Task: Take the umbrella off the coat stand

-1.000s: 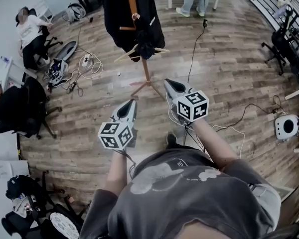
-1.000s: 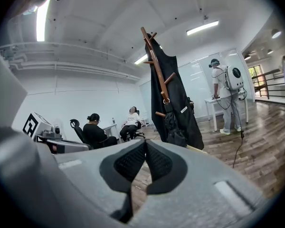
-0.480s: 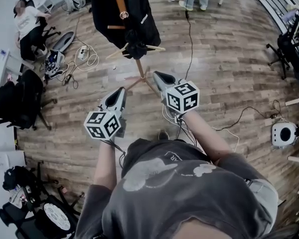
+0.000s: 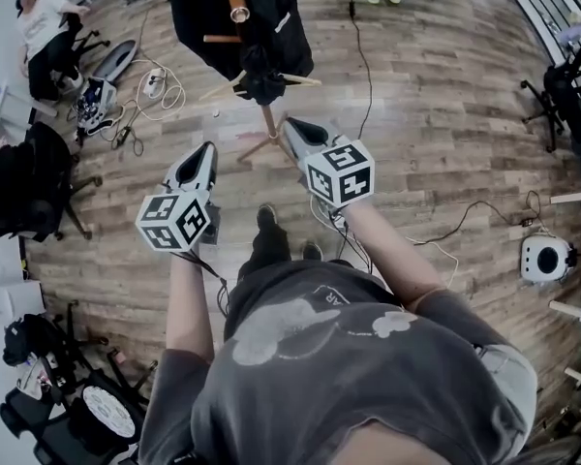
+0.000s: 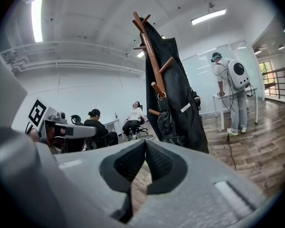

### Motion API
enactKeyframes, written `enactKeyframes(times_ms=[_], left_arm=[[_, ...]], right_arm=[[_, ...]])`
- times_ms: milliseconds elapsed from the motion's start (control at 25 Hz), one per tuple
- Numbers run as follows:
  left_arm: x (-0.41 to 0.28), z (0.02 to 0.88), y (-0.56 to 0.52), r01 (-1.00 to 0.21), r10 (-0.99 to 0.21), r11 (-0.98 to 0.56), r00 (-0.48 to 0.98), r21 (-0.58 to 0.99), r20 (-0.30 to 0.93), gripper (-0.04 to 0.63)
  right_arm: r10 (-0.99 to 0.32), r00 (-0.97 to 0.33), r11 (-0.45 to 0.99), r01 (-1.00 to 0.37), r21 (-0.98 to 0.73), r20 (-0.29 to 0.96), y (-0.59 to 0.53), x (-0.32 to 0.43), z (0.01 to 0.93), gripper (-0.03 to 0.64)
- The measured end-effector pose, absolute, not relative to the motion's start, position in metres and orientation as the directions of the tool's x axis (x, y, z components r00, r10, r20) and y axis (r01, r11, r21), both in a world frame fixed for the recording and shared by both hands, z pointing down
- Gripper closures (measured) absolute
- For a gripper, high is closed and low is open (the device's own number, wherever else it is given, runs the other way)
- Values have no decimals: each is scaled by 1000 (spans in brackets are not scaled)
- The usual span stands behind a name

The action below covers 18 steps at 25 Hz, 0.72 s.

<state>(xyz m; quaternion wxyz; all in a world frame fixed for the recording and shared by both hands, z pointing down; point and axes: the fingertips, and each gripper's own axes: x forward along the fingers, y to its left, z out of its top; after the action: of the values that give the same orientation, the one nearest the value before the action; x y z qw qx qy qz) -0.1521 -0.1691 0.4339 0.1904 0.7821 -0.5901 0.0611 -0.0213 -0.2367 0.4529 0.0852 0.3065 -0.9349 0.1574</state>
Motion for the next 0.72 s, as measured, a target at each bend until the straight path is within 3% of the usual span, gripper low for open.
enactKeyframes(times_ms=[120, 160, 200, 360, 560, 720], left_arm=[[-168, 439, -190, -938, -895, -239, 313, 249, 318, 583], [-171, 440, -199, -935, -891, -248, 323, 253, 319, 583], [-174, 441, -207, -932, -887, -258, 333, 254, 320, 583], [-190, 446, -240, -918, -872, -287, 368, 272, 322, 583], [-206, 460, -274, -898, -844, -326, 417, 296, 336, 583], [-217, 466, -300, -886, -832, -349, 443, 307, 334, 583]], right_arm=[[-560, -781, 749, -620, -234, 276, -256, -34, 459, 617], [-563, -776, 744, -626, -234, 285, -264, -38, 462, 593], [-563, -772, 740, -630, -236, 296, -271, -44, 464, 485], [-573, -748, 721, -654, -229, 335, -302, -66, 474, 435], [-624, -689, 662, -717, -218, 370, -341, -87, 488, 259], [-645, -662, 645, -740, -193, 383, -368, -102, 497, 235]])
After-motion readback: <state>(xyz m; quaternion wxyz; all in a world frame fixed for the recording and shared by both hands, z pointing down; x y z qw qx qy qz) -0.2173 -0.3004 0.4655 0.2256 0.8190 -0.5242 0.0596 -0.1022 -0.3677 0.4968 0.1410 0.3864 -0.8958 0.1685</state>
